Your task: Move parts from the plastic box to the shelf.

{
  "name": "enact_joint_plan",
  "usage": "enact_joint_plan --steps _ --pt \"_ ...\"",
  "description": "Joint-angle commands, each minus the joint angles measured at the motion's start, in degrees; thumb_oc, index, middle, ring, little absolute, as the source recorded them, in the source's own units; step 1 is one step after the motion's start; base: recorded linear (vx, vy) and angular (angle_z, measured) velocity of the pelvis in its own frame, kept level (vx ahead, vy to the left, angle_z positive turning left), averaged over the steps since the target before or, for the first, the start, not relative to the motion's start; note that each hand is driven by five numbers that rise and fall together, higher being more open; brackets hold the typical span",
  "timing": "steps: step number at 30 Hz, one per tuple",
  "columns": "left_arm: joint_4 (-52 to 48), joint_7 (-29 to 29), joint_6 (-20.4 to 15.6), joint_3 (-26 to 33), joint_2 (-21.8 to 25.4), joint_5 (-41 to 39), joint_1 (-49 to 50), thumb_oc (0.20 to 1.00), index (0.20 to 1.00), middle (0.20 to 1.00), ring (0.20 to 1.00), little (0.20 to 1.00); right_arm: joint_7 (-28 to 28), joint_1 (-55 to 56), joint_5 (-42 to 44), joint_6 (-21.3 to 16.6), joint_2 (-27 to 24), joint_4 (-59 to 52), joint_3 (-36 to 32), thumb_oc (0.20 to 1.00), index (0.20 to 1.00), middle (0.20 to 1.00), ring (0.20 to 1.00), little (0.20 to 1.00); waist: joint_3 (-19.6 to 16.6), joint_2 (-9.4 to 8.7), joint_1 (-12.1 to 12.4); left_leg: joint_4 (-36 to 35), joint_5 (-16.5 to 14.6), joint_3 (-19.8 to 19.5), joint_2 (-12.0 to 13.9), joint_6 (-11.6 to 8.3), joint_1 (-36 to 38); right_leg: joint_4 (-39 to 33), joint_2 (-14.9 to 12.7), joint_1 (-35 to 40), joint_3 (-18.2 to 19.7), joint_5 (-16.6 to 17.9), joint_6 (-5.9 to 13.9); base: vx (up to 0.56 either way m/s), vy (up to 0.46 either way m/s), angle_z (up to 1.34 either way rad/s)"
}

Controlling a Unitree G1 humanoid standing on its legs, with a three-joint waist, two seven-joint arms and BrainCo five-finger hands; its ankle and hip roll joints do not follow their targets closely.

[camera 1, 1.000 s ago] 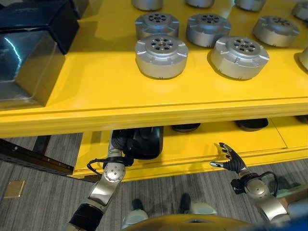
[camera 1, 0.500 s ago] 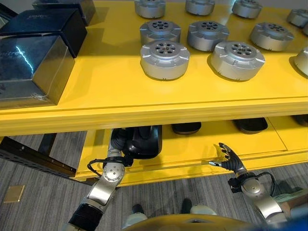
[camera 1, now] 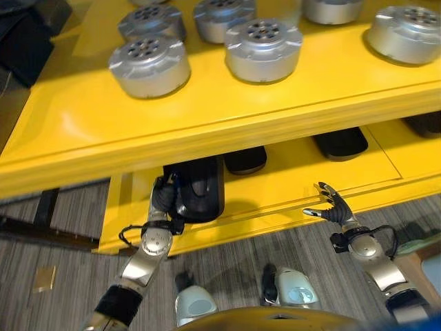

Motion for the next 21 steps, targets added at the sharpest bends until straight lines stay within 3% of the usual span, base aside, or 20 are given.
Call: enact_joint_plan --steps 1,5,10,21 --pt "-6.8 0.4 -4.29 2.94 0.78 -1.67 -3.2 0.2 0.2 0.2 0.2 0.2 -2.04 0.23 -0.27 -0.07 0.09 -0.09 0.34 1.0 1.0 1.0 1.0 1.0 -1.02 -0.7 1.16 4.88 0.48 2.31 -2.16 1.36 -0.05 0.7 -5.45 4.97 1.21 0.47 4.03 0.05 0.117 0.1" --pt "-6.71 1.79 -3.55 2.4 0.36 -1.62 -3.63 0.2 0.2 0.2 0.2 0.2 -4.03 1.15 1.03 1.23 1.35 0.76 0.43 1.0 1.0 1.0 1.0 1.0 -0.69 -1.39 1.15 4.86 -1.38 1.92 -3.21 1.96 1.41 -0.79 -5.42 6.6 2.05 1.79 5.35 0.08 0.09 0.21" --pt "-9.14 2.32 -3.7 3.23 0.35 -1.67 -1.36 0.2 0.2 0.2 0.2 0.2 -3.69 3.13 2.13 0.94 2.6 -1.2 -0.71 1.0 1.0 1.0 1.0 1.0 -0.01 -2.66 2.36 5.83 -2.81 1.39 -3.84 2.38 0.74 -1.0 -5.04 7.11 1.65 1.48 5.43 0.01 0.01 0.08" --pt "-11.42 2.79 -4.99 3.93 2.21 1.61 -3.52 0.2 0.2 0.2 0.2 0.2 -1.41 0.62 5.38 -1.43 2.73 -3.91 -0.18 1.0 1.0 1.0 1.0 1.0 3.84 -5.91 4.87 15.81 -4.97 1.12 -0.84 2.23 -7.56 7.9 -3.34 2.71 0.8 -2.06 4.03 -0.06 -0.076 0.07"
